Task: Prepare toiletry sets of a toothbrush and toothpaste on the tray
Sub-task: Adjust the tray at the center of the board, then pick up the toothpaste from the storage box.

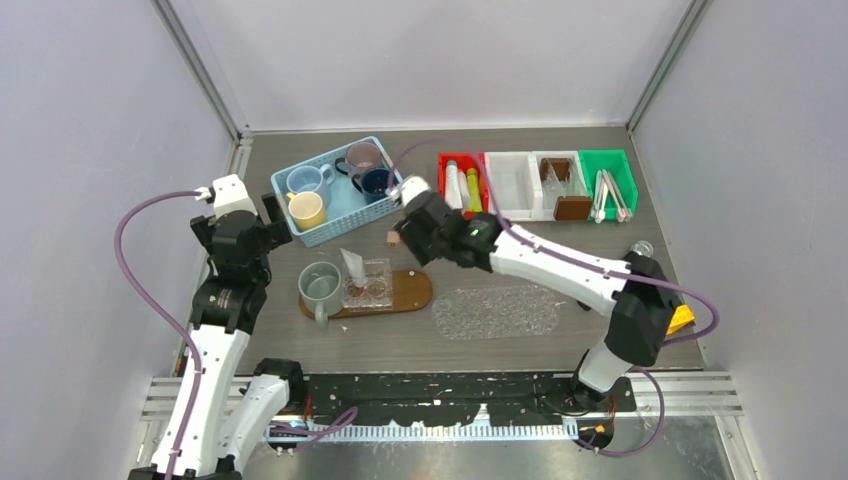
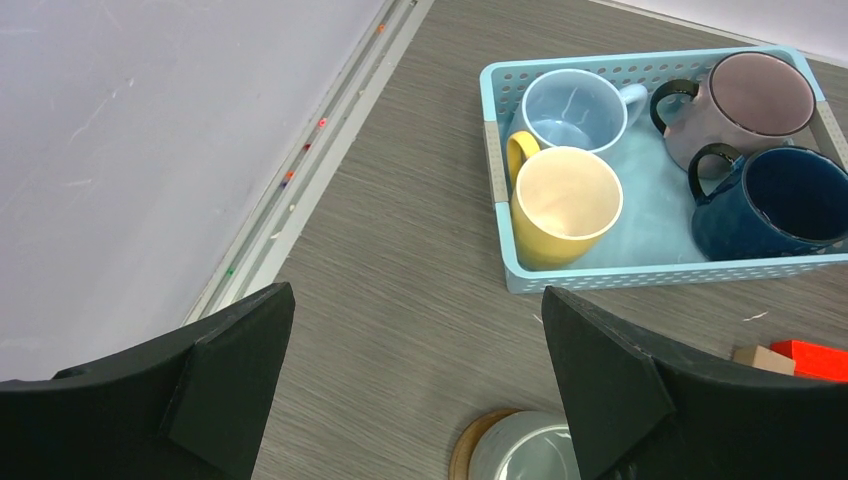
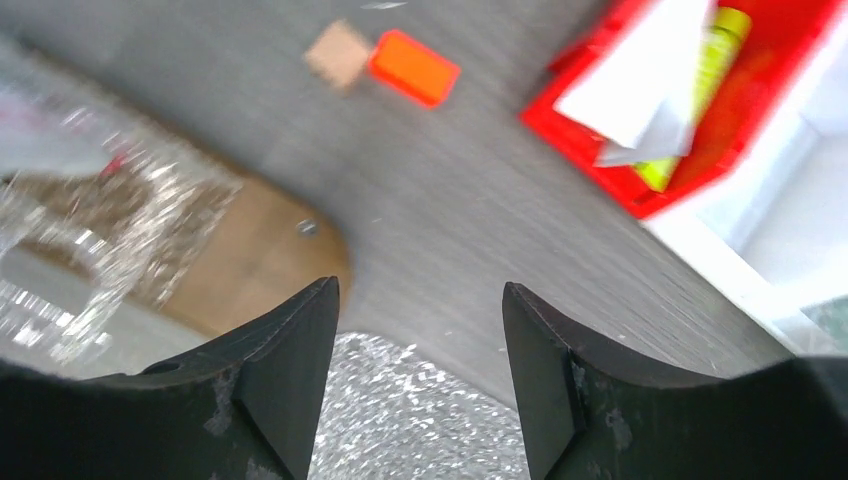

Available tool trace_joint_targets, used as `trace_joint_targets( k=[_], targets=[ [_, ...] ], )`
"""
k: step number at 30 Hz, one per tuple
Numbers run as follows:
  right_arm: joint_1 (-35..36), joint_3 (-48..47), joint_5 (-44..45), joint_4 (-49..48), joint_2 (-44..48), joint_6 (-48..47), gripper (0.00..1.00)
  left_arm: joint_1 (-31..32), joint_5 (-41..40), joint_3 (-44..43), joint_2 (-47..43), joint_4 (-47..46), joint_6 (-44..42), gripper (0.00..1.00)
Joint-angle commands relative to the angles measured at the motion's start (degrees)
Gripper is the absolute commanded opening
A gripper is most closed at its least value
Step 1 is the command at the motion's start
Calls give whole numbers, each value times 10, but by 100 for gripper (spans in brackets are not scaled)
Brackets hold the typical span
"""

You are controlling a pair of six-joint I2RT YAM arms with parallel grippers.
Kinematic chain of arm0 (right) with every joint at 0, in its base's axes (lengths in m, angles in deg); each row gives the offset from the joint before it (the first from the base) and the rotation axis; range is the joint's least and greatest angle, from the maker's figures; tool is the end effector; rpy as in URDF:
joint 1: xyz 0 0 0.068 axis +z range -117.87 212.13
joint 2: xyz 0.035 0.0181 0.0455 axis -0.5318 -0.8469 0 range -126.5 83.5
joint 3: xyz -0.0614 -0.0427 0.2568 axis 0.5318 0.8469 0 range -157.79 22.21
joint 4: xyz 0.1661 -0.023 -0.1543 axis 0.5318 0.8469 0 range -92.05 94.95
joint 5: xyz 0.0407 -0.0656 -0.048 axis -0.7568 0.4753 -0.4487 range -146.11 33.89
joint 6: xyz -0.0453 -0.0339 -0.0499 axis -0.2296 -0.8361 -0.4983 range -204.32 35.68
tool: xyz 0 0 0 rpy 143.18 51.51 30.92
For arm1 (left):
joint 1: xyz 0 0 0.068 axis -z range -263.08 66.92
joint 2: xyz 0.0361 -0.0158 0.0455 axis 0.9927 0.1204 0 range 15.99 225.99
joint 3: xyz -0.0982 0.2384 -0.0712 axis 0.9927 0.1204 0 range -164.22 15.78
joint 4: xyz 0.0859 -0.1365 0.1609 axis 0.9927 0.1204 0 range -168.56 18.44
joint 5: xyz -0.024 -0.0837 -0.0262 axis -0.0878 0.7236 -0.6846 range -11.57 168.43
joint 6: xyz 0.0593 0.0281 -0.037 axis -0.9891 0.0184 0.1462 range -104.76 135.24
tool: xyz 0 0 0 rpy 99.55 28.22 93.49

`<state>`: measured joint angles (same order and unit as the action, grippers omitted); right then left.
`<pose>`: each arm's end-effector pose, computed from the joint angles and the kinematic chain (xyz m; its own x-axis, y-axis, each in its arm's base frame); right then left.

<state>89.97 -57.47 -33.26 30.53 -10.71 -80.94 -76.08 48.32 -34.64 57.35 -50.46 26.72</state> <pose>0.2052 0.2801 0.2797 -0.4269 -0.5771 -0.6962 -0.6154 0.7495 -0.2440 0.1474 0.0141 0.3344 -0.2447 -0.1435 -0.9589 -0.4224 0.9060 -0.0278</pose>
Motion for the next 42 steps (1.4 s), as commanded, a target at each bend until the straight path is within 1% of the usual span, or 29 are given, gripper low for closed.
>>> trace_joint_targets(
  k=[1, 4, 8, 11, 15, 20, 21, 26, 30, 34, 36, 42],
  targets=[
    [-89, -2, -24, -31, 43, 61, 67, 3, 4, 1, -9, -21, -6, 99],
    [-146, 1, -38, -65, 42, 123, 66, 3, 5, 1, -10, -21, -5, 99],
    [-196, 17, -62, -124, 28, 228, 66, 4, 7, 1, -12, -22, -5, 99],
    [-214, 41, -66, -184, 11, 304, 66, 5, 8, 1, -12, -22, -5, 99],
    [-229, 62, -52, -237, -18, 374, 66, 8, 10, 2, -12, -23, -5, 99],
    [-233, 87, -10, -291, -46, 446, 57, 10, 13, 2, -15, -23, -5, 99],
    [-233, 96, -6, -309, -49, 453, 55, 10, 14, 2, -15, -23, -5, 99],
    [-233, 108, 26, -338, -70, 501, 50, 14, 18, 2, -14, -24, -5, 99],
    [-233, 110, 40, -356, -87, 515, 47, 16, 21, 2, -14, -24, -4, 99],
    [-236, 103, 37, -355, -105, 530, 46, 18, 22, 2, -14, -25, -4, 99],
    [-236, 97, 37, -342, -112, 541, 44, 19, 22, 2, -12, -24, -4, 99],
    [-237, 122, 29, -346, -94, 550, 42, 22, 24, 1, -12, -24, -4, 99]
  ],
)
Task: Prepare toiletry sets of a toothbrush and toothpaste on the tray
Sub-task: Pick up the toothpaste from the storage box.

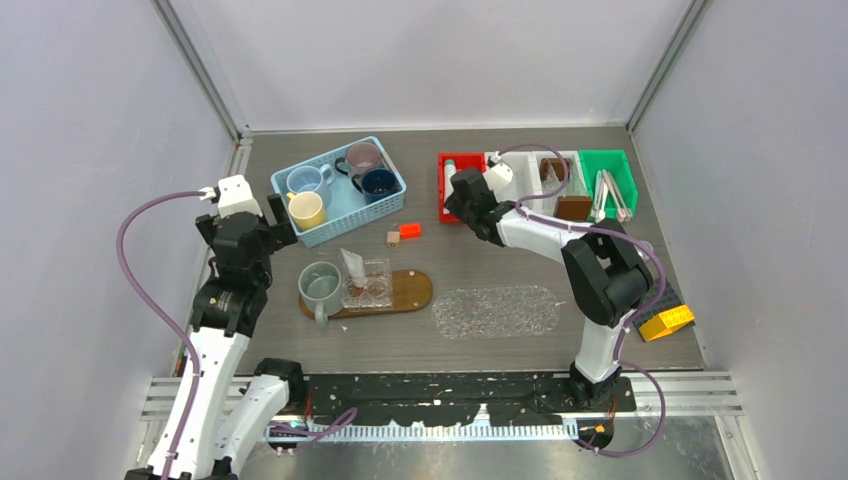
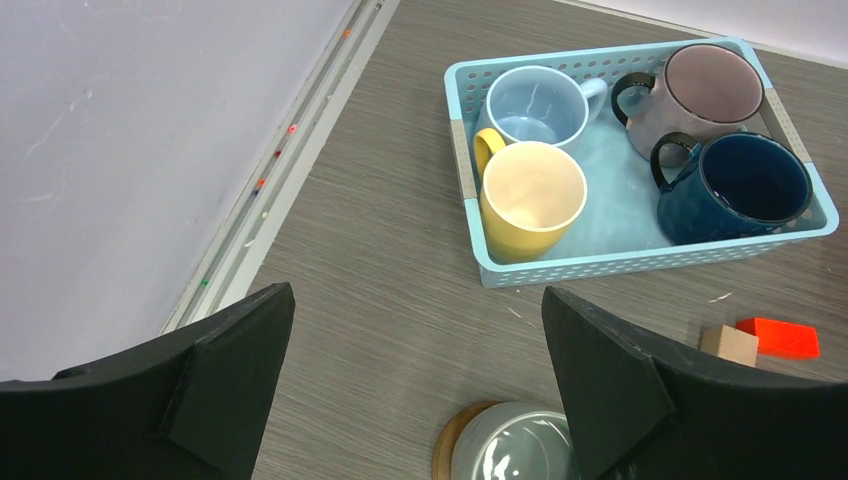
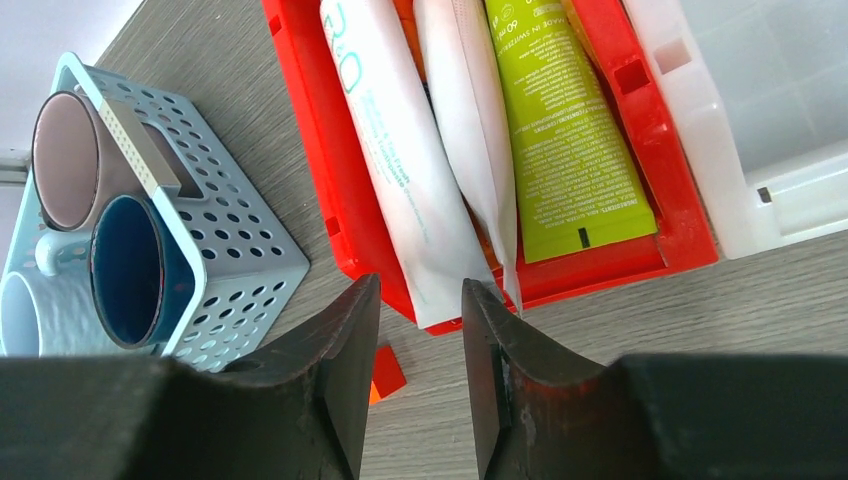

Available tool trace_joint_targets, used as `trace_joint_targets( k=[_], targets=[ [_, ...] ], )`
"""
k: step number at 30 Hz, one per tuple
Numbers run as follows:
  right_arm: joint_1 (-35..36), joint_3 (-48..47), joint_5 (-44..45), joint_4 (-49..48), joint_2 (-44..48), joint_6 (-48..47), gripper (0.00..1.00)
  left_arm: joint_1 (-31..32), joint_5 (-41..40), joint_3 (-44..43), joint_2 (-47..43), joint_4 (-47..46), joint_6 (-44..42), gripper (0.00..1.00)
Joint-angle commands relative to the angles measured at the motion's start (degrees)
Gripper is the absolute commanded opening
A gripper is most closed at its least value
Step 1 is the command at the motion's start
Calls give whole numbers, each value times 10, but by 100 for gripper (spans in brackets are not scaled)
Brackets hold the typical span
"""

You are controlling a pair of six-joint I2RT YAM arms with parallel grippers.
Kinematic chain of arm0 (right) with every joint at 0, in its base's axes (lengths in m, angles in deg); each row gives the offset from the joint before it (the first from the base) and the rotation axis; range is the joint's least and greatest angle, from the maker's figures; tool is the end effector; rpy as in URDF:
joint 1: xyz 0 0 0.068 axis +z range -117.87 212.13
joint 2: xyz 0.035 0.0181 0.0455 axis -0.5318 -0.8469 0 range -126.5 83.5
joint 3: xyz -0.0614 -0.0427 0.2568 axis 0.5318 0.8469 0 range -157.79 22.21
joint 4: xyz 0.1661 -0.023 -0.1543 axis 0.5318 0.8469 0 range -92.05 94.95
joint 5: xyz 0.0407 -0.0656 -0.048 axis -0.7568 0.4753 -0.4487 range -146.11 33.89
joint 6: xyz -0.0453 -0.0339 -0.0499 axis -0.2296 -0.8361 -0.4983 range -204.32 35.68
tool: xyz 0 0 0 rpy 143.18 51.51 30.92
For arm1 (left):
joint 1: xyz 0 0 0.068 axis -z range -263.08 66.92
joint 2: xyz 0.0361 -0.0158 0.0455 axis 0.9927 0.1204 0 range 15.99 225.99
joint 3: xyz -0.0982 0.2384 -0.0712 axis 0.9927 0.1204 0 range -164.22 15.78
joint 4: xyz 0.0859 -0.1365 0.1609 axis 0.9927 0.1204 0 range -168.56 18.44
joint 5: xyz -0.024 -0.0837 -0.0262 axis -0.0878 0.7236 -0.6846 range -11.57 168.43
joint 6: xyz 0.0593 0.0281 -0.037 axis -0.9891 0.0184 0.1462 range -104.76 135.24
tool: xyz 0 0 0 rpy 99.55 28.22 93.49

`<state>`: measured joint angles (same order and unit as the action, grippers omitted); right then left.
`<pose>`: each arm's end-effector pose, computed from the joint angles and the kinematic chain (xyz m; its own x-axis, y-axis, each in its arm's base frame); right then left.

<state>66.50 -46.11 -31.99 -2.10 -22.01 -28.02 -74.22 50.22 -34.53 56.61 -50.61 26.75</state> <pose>0.3422 0.2027 0.2043 -0.4814 0.5905 -0.6477 0.2778 0.8037 0.5263 0.1459 0.0077 0.3354 -0.2421 -0.1403 -0.9601 -0.3634 0.9306 -0.0444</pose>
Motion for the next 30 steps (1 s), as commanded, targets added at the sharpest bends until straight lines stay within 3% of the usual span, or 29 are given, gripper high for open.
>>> trace_joint_targets(
  k=[1, 10, 30],
  targets=[
    [-2, 14, 16, -20, 22, 21, 42, 4, 5, 0, -5, -23, -4, 99],
    [-2, 36, 11, -18, 48, 28, 42, 5, 6, 1, -4, -23, -4, 99],
    [-4, 32, 6, -66, 2, 40, 41, 5, 4, 1, -1, -23, -6, 99]
  ],
)
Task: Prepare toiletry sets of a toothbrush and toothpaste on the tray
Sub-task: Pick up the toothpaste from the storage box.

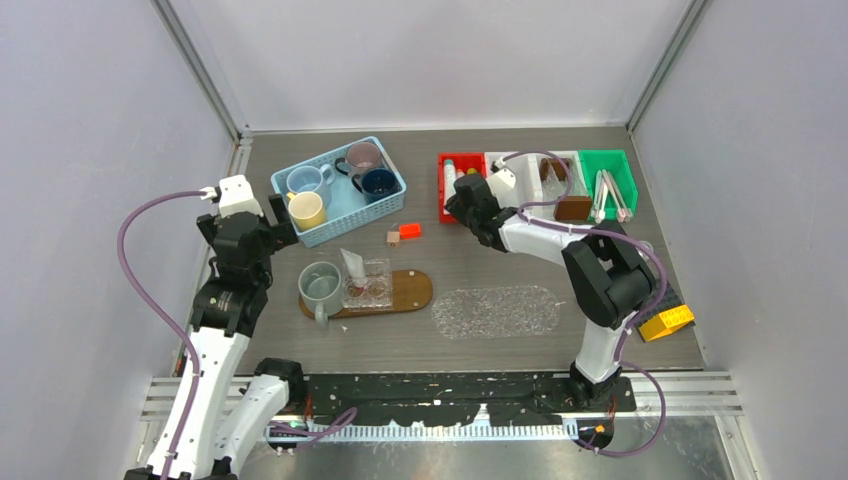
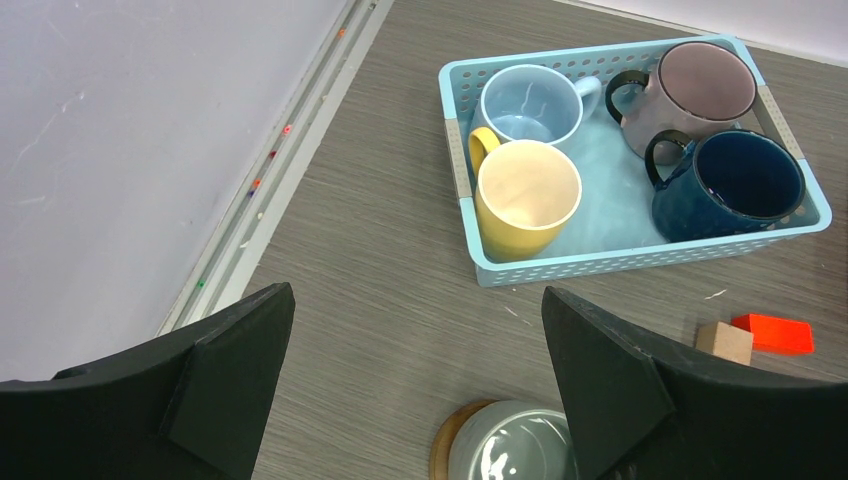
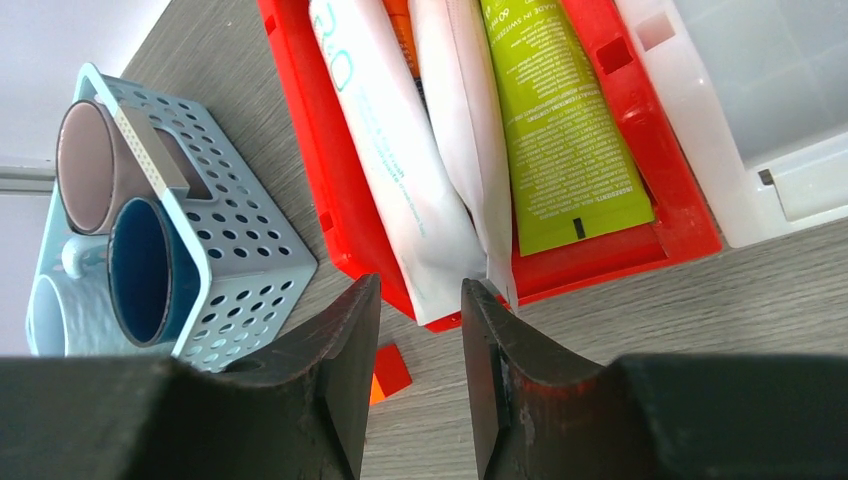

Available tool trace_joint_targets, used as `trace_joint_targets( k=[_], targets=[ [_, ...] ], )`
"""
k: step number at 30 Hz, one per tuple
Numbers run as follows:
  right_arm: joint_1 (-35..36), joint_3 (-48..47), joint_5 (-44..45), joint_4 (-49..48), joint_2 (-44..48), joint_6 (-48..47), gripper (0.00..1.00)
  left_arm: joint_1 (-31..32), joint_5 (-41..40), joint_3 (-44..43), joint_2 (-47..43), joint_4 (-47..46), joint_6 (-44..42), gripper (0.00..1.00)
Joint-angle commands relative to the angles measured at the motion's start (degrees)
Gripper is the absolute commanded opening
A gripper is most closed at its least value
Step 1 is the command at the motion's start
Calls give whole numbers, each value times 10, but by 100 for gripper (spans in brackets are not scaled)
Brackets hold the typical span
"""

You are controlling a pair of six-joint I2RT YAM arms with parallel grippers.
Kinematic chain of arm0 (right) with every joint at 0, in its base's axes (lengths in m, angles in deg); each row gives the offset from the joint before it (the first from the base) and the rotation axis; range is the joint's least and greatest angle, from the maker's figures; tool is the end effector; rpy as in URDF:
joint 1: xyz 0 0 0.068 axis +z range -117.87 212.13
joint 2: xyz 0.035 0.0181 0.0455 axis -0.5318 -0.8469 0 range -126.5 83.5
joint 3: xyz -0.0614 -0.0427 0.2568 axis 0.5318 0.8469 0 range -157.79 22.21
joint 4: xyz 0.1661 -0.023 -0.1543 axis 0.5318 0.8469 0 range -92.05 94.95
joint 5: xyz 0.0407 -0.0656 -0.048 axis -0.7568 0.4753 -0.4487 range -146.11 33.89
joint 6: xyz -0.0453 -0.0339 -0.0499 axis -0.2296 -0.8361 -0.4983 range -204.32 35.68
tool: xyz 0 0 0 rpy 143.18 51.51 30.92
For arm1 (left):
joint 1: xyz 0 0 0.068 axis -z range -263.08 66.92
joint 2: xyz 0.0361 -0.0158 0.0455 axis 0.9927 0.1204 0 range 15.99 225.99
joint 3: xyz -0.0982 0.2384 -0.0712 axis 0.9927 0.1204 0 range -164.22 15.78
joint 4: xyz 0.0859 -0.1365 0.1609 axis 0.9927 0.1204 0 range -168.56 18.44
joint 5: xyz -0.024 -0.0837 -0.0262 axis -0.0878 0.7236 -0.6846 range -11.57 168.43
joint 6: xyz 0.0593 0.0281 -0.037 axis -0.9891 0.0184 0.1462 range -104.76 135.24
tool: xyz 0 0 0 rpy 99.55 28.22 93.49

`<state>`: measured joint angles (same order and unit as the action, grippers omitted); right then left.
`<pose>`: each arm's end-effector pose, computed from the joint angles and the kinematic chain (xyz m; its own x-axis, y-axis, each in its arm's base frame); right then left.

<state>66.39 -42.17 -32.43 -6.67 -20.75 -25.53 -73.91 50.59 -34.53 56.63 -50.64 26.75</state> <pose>0.3369 0.1987 0.1998 -0.4562 0.6368 -0.6215 0.2812 0.7658 0.5783 0.1461 0.0065 0.3353 -0.2438 -0.1395 -0.9597 -0.3526 0.9346 -0.0462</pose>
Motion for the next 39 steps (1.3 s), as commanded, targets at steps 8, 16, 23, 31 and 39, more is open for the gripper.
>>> trace_joint_targets(
  k=[8, 16, 23, 31, 39],
  targets=[
    [-7, 2, 26, -8, -6, 5, 41, 2, 1, 1, -1, -23, -6, 99],
    [-14, 7, 33, 11, 19, -38, 40, 2, 0, 1, -1, -24, -7, 99],
    [-15, -3, 49, 32, 51, -92, 39, 2, 0, 2, -2, -23, -7, 99],
    [-15, -17, 59, 68, 68, -164, 33, 2, 0, 2, -1, -23, -7, 99],
    [-16, -9, 66, 56, 66, -170, 32, 2, 2, 2, 3, -23, -7, 99]
  ],
)
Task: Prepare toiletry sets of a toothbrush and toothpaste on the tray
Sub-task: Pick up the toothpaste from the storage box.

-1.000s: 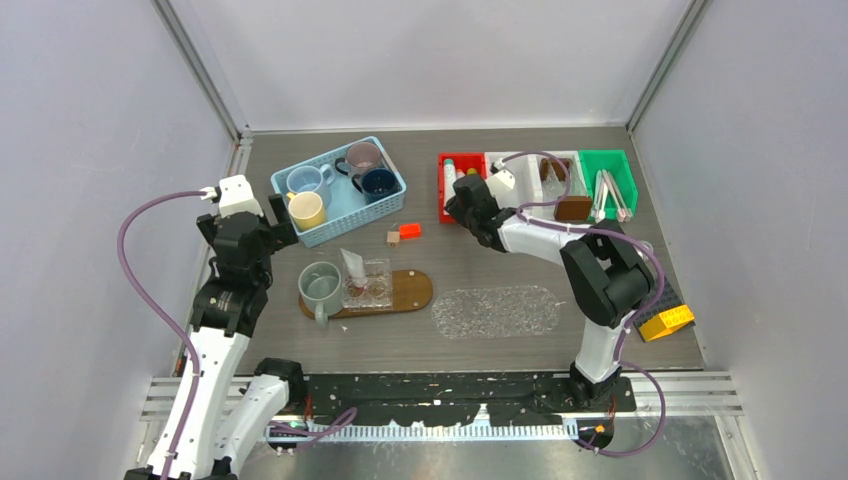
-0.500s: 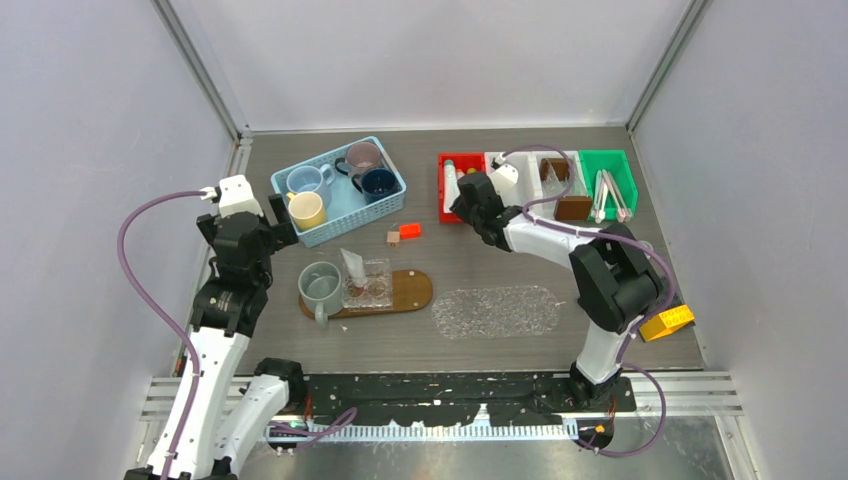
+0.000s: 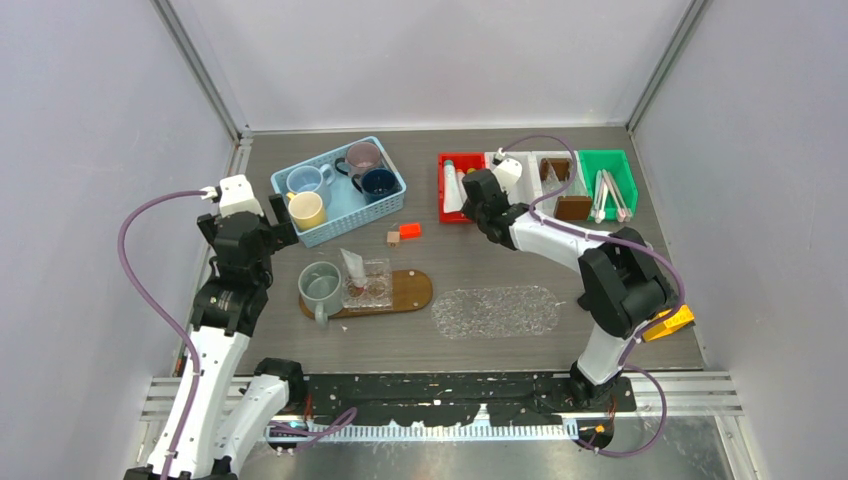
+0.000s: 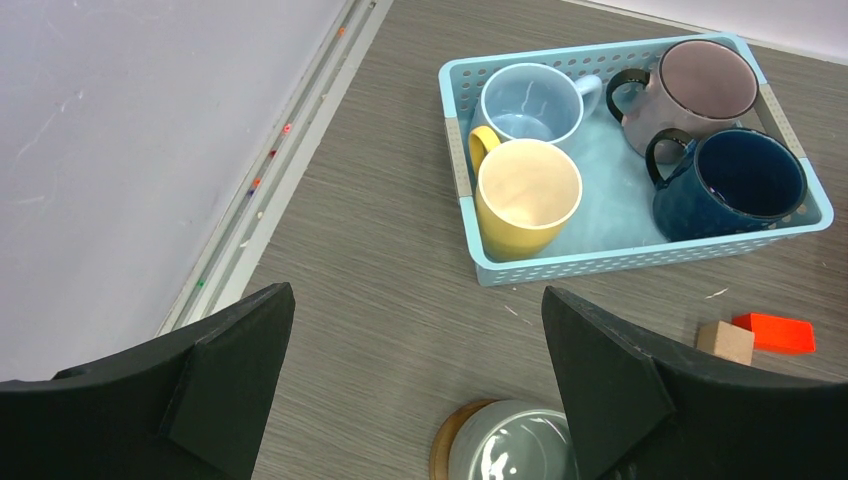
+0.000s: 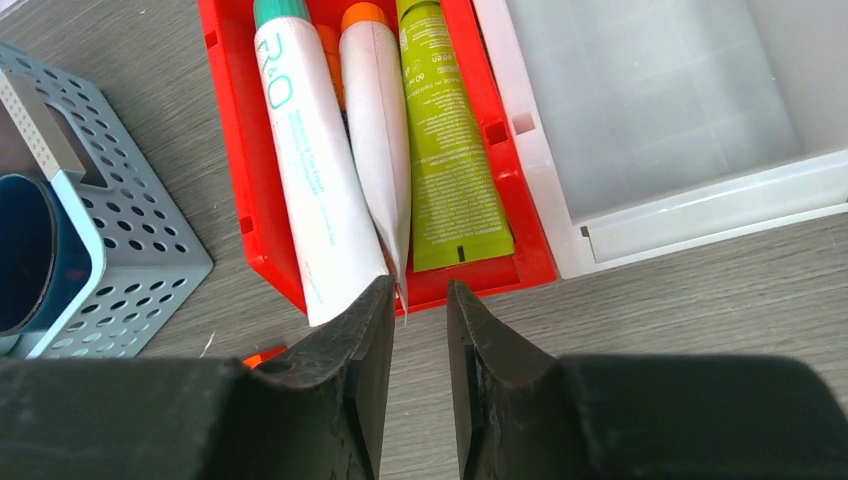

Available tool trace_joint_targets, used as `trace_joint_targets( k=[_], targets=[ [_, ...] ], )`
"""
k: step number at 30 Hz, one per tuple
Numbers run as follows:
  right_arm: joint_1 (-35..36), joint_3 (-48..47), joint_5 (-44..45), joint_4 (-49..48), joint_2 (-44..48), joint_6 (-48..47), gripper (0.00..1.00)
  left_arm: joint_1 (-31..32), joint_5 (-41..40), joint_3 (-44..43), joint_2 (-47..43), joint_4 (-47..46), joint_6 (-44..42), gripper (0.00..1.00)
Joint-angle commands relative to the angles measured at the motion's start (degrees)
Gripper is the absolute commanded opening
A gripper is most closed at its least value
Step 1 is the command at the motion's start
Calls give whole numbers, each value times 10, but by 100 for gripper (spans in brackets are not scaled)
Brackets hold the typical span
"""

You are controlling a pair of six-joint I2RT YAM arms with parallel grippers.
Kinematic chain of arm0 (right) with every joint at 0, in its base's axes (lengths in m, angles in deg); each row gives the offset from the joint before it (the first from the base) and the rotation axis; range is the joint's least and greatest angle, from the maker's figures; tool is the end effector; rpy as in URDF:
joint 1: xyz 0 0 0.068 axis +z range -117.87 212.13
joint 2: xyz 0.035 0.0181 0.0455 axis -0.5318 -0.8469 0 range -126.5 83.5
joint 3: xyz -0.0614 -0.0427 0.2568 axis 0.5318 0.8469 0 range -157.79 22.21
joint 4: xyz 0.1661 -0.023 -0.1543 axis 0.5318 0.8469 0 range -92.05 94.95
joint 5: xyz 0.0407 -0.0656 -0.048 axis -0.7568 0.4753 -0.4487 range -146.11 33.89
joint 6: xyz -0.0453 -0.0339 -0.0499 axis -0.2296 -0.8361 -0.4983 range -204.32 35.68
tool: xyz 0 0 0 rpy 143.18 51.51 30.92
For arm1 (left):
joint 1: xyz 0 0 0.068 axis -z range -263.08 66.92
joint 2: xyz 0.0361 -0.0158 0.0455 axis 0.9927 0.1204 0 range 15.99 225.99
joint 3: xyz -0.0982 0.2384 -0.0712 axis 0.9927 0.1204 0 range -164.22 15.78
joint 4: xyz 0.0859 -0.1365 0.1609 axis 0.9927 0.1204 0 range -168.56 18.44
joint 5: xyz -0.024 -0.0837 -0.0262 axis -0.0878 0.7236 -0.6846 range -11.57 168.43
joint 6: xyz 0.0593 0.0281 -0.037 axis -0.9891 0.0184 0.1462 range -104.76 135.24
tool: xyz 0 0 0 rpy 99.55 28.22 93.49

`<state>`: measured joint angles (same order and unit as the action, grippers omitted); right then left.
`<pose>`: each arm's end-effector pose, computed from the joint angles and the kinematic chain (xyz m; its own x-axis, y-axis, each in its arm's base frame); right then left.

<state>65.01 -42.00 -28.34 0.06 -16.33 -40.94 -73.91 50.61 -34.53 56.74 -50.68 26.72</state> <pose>0.3282 0.1770 0.2155 -0.4908 0.4062 -0.7708 0.2287 0.9137 0.3359 0.1466 0.0064 0.3352 -0.2452 -0.1388 -0.9595 -0.3522 0.9348 -0.0452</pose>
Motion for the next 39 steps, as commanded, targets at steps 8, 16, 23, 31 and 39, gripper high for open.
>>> trace_joint_targets(
  k=[8, 16, 23, 31, 39],
  targets=[
    [-11, -18, -8, -53, -5, -31, 32, 2, 3, 2, 5, -23, -7, 99],
    [-22, -28, -33, -73, -43, -39, 29, 2, 6, 2, 8, -25, -8, 99],
    [-25, -13, -51, -100, -45, -54, 25, 2, 12, 2, 10, -26, -8, 98],
    [-26, -2, -72, -106, -31, -70, 9, 2, 28, 5, 9, -30, -12, 98],
    [-26, -32, -83, -22, 20, -119, 0, 2, 52, 10, 4, -39, -17, 98]
  ],
)
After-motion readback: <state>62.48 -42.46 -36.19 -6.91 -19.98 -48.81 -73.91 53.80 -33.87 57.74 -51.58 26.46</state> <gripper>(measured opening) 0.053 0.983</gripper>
